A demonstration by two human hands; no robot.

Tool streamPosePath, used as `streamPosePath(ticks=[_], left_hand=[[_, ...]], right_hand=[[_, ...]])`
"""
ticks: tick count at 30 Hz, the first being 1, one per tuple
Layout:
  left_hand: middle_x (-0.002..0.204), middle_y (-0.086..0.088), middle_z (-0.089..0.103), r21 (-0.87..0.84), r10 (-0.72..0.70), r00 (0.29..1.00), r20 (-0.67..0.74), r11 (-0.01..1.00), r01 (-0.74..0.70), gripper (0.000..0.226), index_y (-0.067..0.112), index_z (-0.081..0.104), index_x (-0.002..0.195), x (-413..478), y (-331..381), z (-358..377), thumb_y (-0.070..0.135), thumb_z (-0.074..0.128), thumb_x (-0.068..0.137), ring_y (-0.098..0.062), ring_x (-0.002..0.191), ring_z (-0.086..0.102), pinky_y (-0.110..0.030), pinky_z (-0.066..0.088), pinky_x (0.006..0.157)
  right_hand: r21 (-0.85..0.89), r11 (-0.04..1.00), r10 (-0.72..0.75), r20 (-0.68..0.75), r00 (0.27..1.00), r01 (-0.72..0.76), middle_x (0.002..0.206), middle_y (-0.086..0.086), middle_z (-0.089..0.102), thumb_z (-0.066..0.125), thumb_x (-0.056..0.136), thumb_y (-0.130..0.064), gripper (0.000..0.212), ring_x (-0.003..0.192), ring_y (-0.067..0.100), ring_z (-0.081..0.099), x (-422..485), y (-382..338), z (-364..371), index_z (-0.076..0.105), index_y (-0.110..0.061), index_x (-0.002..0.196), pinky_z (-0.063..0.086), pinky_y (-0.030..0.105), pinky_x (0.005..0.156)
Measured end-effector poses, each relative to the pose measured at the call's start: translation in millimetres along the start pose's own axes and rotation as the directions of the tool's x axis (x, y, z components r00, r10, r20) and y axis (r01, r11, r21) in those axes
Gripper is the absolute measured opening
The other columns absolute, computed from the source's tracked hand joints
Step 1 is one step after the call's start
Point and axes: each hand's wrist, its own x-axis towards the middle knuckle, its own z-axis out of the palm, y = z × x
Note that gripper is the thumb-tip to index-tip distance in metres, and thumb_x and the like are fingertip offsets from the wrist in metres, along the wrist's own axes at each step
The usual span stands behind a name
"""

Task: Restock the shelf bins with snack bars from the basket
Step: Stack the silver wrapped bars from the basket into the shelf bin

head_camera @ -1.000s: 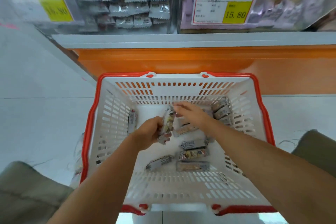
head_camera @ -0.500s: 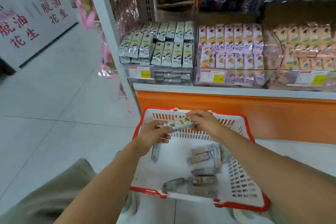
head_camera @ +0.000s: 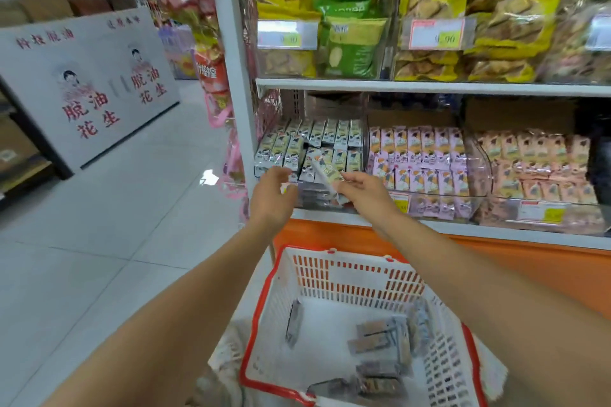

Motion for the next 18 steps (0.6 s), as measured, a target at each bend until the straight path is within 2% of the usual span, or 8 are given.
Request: streamPosePath(ticks=[2, 4, 6, 8, 10, 13, 15, 18], left_hand=[[0.136, -0.005, 0.052, 0.179, 0.132, 0.991, -0.016, 0.976, -0.127, 0.039, 0.015, 0.05, 0.134, 14, 3, -6, 0.015, 0.054, 0.095, -0.023, 0.126, 0.047, -0.036, 0.037, 0.105], [0.14, -0.007, 0.048, 0.359, 0.216, 0.976, 0.03, 0.909, -0.212, 0.045, 0.014, 0.047, 0.138, 27, 3, -7, 0.016, 0.055, 0.094, -0.025, 0.131, 0.04, -0.037, 0.032, 0.109], [0.146, -0.006, 0.042, 0.494, 0.249, 0.965, 0.082, 0.831, -0.256, 0.05, 0.015, 0.043, 0.142, 40, 0, -5, 0.02, 0.056, 0.094, -0.024, 0.137, 0.033, -0.037, 0.026, 0.113], [0.153, -0.005, 0.033, 0.586, 0.261, 0.958, 0.122, 0.76, -0.281, 0.056, 0.016, 0.036, 0.146, 51, -6, -1, 0.026, 0.055, 0.095, -0.024, 0.143, 0.024, -0.038, 0.019, 0.117], [0.159, -0.004, 0.022, 0.642, 0.267, 0.949, 0.168, 0.701, -0.311, 0.061, 0.016, 0.027, 0.151, 60, -12, 4, 0.03, 0.052, 0.096, -0.024, 0.147, 0.013, -0.039, 0.011, 0.119], [0.162, -0.003, 0.011, 0.683, 0.271, 0.936, 0.226, 0.64, -0.351, 0.065, 0.018, 0.017, 0.154, 68, -22, 8, 0.032, 0.048, 0.098, -0.024, 0.15, 0.002, -0.04, 0.004, 0.122], [0.163, -0.003, 0.004, 0.696, 0.277, 0.928, 0.25, 0.615, -0.371, 0.067, 0.019, 0.012, 0.155, 70, -29, 9, 0.031, 0.046, 0.098, -0.023, 0.15, -0.003, -0.041, 0.001, 0.122], [0.163, -0.004, 0.0, 0.691, 0.301, 0.917, 0.261, 0.604, -0.396, 0.069, 0.021, 0.009, 0.155, 71, -38, 11, 0.028, 0.045, 0.098, -0.024, 0.15, -0.006, -0.041, -0.001, 0.122]], right_hand=[[-0.046, 0.998, -0.044, -0.103, 0.994, 0.04, 0.125, 0.009, 0.062, 0.064, 0.094, -0.026, 0.044, 0.105, 0.026, 0.063, 14, -15, 3, 0.056, -0.006, 0.132, 0.054, 0.043, 0.092], [-0.111, 0.99, -0.104, -0.162, 0.981, 0.087, 0.119, 0.011, 0.063, 0.063, 0.094, -0.027, 0.04, 0.097, 0.029, 0.065, 28, -26, 7, 0.059, -0.004, 0.128, 0.054, 0.047, 0.087], [-0.206, 0.971, -0.157, -0.187, 0.97, 0.118, 0.113, 0.015, 0.066, 0.062, 0.095, -0.027, 0.037, 0.093, 0.034, 0.064, 44, -34, 15, 0.062, -0.001, 0.122, 0.052, 0.05, 0.087], [-0.304, 0.946, -0.181, -0.196, 0.964, 0.115, 0.115, 0.018, 0.066, 0.061, 0.096, -0.027, 0.038, 0.102, 0.034, 0.062, 62, -37, 25, 0.062, 0.001, 0.122, 0.049, 0.046, 0.093], [-0.376, 0.92, -0.204, -0.205, 0.957, 0.116, 0.119, 0.016, 0.064, 0.061, 0.096, -0.028, 0.041, 0.105, 0.031, 0.061, 77, -36, 34, 0.058, -0.001, 0.126, 0.048, 0.041, 0.093], [-0.501, 0.856, -0.254, -0.185, 0.949, 0.131, 0.114, 0.012, 0.066, 0.059, 0.096, -0.033, 0.041, 0.097, 0.029, 0.064, 93, -28, 42, 0.056, -0.006, 0.127, 0.051, 0.041, 0.086], [-0.649, 0.746, -0.321, -0.154, 0.934, 0.149, 0.112, 0.01, 0.068, 0.056, 0.097, -0.038, 0.043, 0.1, 0.029, 0.064, 97, -19, 42, 0.057, -0.009, 0.129, 0.052, 0.042, 0.086], [-0.781, 0.58, -0.428, -0.049, 0.903, 0.232, 0.129, 0.008, 0.061, 0.048, 0.1, -0.042, 0.049, 0.12, 0.029, 0.052, 98, -5, 38, 0.049, -0.015, 0.141, 0.041, 0.042, 0.101]])
